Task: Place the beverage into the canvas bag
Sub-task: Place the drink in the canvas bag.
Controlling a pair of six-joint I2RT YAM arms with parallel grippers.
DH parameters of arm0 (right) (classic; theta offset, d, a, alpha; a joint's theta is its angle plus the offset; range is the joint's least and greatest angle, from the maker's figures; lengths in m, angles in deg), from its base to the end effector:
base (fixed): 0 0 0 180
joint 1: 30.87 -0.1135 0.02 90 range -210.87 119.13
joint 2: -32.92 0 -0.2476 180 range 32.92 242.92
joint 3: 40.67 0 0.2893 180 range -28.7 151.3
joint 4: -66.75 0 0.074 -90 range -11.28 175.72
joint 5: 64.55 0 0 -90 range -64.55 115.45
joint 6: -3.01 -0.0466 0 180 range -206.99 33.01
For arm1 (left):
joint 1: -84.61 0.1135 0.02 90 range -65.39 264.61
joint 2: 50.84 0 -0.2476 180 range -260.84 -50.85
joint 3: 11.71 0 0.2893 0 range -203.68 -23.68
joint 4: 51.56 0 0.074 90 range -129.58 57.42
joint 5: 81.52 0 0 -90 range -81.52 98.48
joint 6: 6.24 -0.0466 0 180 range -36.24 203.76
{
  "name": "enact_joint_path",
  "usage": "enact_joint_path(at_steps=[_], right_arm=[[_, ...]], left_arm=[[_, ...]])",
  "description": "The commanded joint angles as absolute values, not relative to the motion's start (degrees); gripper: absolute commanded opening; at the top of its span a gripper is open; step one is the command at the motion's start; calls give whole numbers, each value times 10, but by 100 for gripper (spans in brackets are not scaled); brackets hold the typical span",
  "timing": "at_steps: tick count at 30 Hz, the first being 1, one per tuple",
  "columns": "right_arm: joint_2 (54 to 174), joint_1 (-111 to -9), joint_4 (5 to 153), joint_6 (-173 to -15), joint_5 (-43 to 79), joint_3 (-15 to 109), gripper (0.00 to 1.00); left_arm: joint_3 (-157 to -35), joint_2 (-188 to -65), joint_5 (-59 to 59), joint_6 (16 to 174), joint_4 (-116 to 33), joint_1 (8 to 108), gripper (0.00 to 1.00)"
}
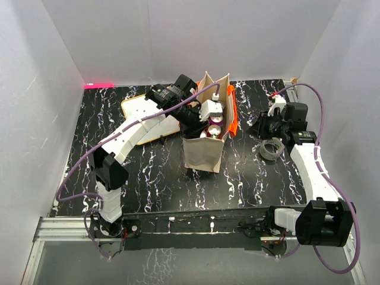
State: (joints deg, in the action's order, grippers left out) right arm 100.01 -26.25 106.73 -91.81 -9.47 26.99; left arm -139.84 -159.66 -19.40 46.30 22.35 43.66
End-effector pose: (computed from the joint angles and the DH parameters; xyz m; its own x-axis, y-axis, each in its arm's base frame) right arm 0.3008 0.0025 0.2732 -0.6621 0.1226 -0.7394 -0.3203 0.8456 0.4271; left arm 0.3178 -0.3046 0.3496 -0.0119 0.7221 -0.6917 0.9967 0.0641 0.0498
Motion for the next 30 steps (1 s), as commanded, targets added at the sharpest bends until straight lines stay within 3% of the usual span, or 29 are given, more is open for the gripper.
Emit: enact_joint_path(at_steps=[1,5,8,15,24,27,30], right_arm=[[1002,-259,1031,-923,-101,297,18],[1006,-259,1031,-924,-104,301,18],[1009,-259,1032,-922,-102,307,18],[1023,-259,1041,-914,-96,328,20],[1097,-259,1108,-879,-57,436,30],[1124,-259,1131,-865,-11,483,38],[1129,-259,1134,-860,42,501,53]], left_arm=[[-1466,-1610,-240,471,324,432,45],[-1506,-1616,-226,487,334,432,69],[-1513,-1605,-215,502,323,433,77],[-1459,-1530,-149,547,213,433,84],[-1509,-1497,-43,661,141,502,88],[-1480,-1480,38,669,116,542,93],[-1451,-1471,103,706,96,604,97]])
